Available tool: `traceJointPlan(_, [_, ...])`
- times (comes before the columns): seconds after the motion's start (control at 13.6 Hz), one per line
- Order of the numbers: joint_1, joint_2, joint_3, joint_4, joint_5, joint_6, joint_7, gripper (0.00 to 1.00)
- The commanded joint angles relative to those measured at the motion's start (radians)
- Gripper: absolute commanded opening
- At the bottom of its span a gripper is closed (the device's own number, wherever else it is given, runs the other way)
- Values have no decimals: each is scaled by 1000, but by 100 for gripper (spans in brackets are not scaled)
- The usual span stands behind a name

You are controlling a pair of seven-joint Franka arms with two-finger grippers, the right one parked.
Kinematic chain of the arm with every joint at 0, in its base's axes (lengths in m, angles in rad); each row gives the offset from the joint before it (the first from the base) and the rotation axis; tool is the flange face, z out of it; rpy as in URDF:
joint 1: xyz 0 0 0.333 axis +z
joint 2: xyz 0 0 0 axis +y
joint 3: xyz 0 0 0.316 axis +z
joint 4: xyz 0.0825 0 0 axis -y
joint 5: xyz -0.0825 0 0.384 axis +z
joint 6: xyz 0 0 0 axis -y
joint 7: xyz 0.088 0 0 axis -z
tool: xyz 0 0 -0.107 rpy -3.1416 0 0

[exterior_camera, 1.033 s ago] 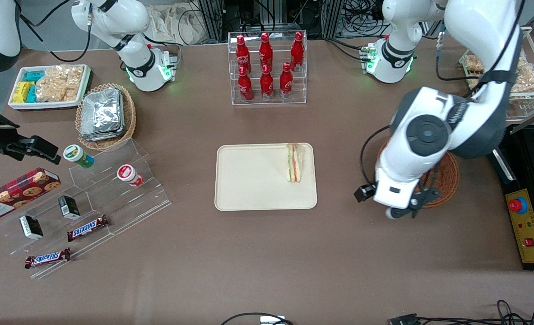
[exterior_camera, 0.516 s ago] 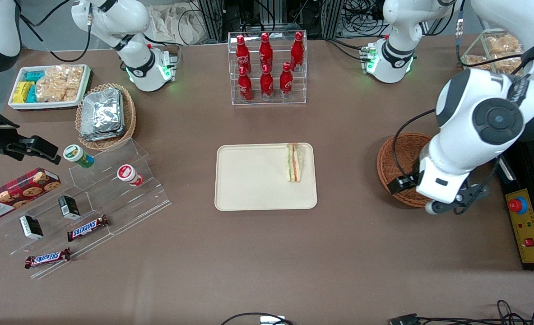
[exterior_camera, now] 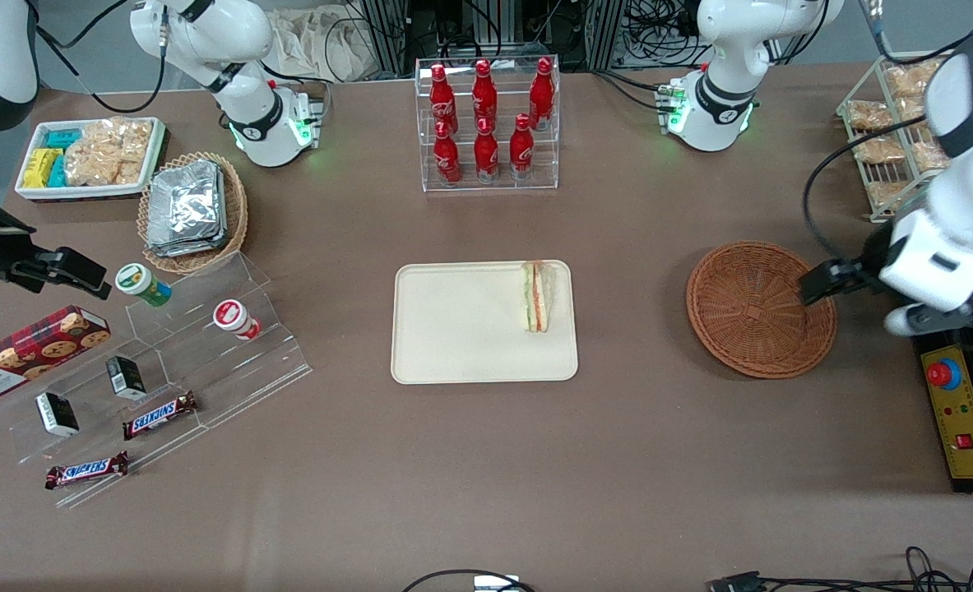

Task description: Place sandwich from basket to tray

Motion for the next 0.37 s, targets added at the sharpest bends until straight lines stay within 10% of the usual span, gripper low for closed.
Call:
traceJointPlan(0.0, [-39, -97, 89, -70, -29, -9, 125, 100])
traceJointPlan(0.3, [-39, -127, 106, -87, -39, -12, 191, 100])
